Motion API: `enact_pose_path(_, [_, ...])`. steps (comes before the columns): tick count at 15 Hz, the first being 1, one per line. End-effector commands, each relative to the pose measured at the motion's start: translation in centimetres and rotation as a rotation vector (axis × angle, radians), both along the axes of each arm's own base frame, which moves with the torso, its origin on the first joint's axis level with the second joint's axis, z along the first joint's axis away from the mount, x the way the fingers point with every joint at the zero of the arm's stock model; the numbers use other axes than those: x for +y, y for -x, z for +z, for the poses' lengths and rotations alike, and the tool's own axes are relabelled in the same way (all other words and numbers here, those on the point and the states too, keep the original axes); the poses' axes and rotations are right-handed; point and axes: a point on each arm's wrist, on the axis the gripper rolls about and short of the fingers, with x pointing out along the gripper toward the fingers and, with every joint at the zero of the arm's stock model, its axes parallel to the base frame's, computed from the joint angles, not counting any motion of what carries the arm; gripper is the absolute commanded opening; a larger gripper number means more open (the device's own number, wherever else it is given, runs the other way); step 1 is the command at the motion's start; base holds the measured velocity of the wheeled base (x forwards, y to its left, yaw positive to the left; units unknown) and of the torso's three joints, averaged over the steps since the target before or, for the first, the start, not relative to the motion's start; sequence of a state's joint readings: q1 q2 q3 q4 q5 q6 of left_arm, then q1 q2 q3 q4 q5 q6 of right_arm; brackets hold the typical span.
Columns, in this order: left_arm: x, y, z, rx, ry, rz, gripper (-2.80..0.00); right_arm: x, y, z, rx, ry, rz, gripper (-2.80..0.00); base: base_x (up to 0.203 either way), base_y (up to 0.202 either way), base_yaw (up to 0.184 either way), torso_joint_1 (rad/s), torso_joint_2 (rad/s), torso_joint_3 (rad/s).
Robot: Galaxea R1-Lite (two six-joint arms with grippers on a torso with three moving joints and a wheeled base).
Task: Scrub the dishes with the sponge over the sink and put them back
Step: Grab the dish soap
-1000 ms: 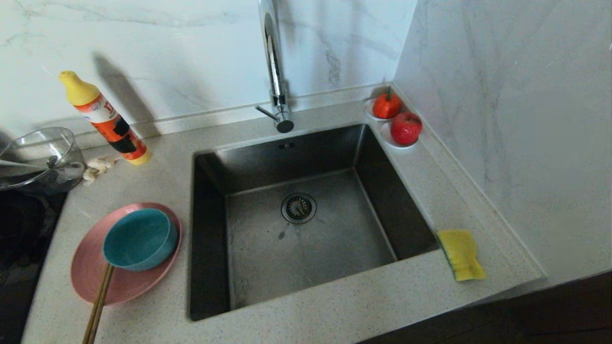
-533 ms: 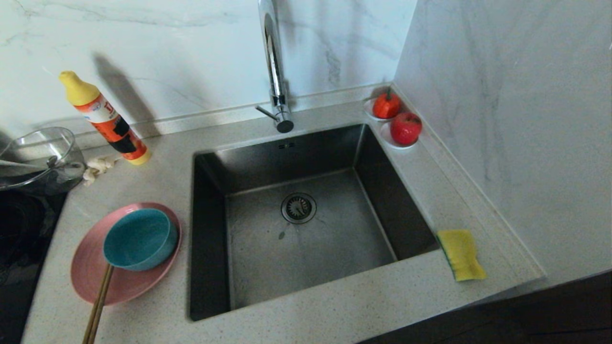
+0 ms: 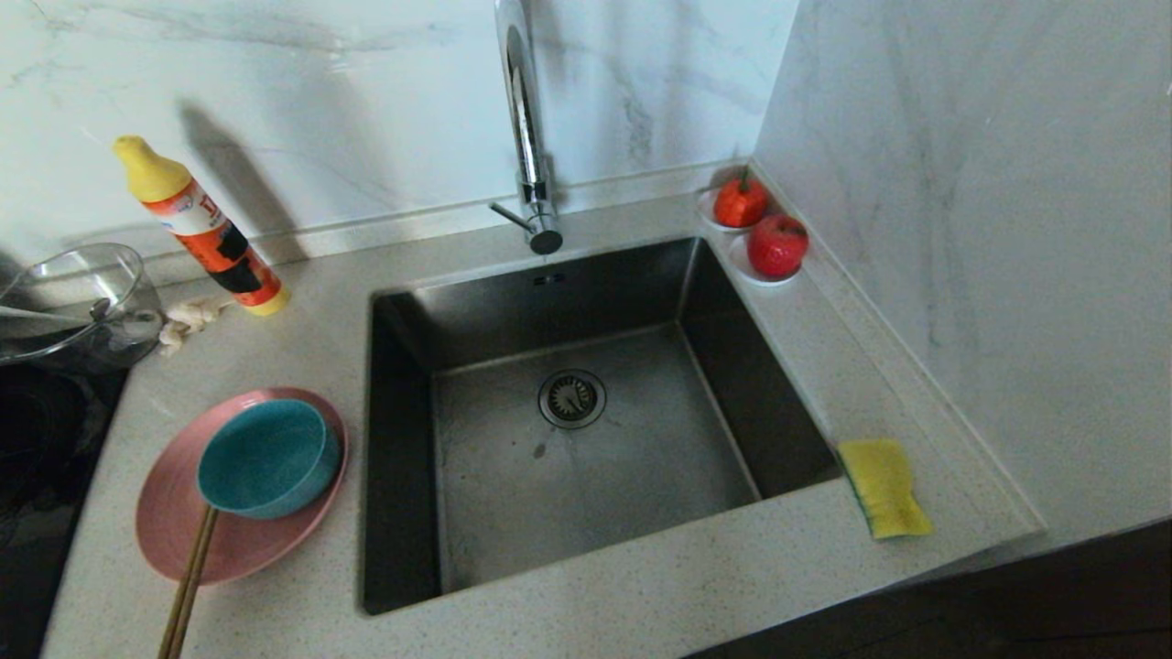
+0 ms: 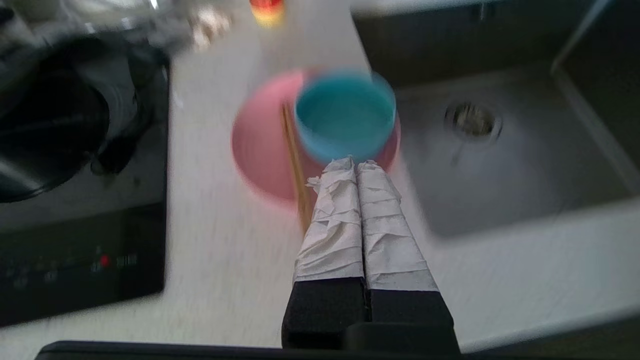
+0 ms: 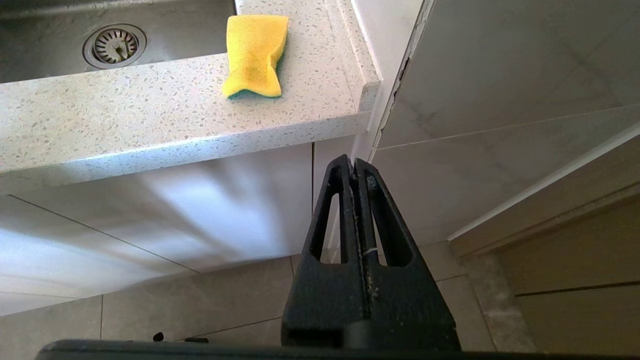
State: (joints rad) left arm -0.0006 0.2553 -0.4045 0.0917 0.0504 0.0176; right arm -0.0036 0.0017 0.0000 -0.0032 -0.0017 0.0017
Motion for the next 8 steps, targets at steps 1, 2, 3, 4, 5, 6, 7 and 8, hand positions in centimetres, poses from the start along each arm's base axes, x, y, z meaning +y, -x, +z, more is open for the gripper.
enact_pose_path(1, [0.0, -4.1, 5.0, 0.095, 0.067, 0.021, -2.8, 0.0, 0.0, 0.0, 0.001, 0.0, 0.001, -2.8, 0.0, 0.0, 0.0, 0.0, 0.0, 0.0])
enact_pose_path(2, [0.1, -5.6, 6.7, 0.108, 0.092, 0.032, -2.8, 0.0, 0.0, 0.0, 0.001, -0.001, 0.001, -2.8, 0.0, 0.0, 0.0, 0.0, 0.0, 0.0])
enact_pose_path(3, [0.2, -7.1, 7.8, 0.122, 0.107, 0.042, -2.8, 0.0, 0.0, 0.0, 0.001, 0.0, 0.001, -2.8, 0.0, 0.0, 0.0, 0.0, 0.0, 0.0])
enact_pose_path(4, [0.3, -9.1, 8.6, 0.142, 0.12, 0.057, -2.8, 0.0, 0.0, 0.0, 0.001, -0.001, 0.001, -2.8, 0.0, 0.0, 0.0, 0.0, 0.0, 0.0])
enact_pose_path(5, [0.4, -11.1, 9.1, 0.148, 0.129, 0.078, -2.8, 0.0, 0.0, 0.0, 0.001, 0.0, 0.0, -2.8, 0.0, 0.0, 0.0, 0.0, 0.0, 0.0])
enact_pose_path(6, [0.5, -13.1, 9.4, 0.142, 0.134, 0.101, -2.8, 0.0, 0.0, 0.0, 0.001, 0.0, 0.001, -2.8, 0.0, 0.0, 0.0, 0.0, 0.0, 0.0])
enact_pose_path(7, [0.7, -14.9, 9.7, 0.127, 0.137, 0.122, -2.8, 0.0, 0.0, 0.0, 0.001, -0.001, 0.0, -2.8, 0.0, 0.0, 0.0, 0.0, 0.0, 0.0])
enact_pose_path(8, [0.8, -16.8, 9.8, 0.106, 0.14, 0.143, -2.8, 0.0, 0.0, 0.0, 0.001, 0.0, 0.001, -2.8, 0.0, 0.0, 0.0, 0.0, 0.0, 0.0])
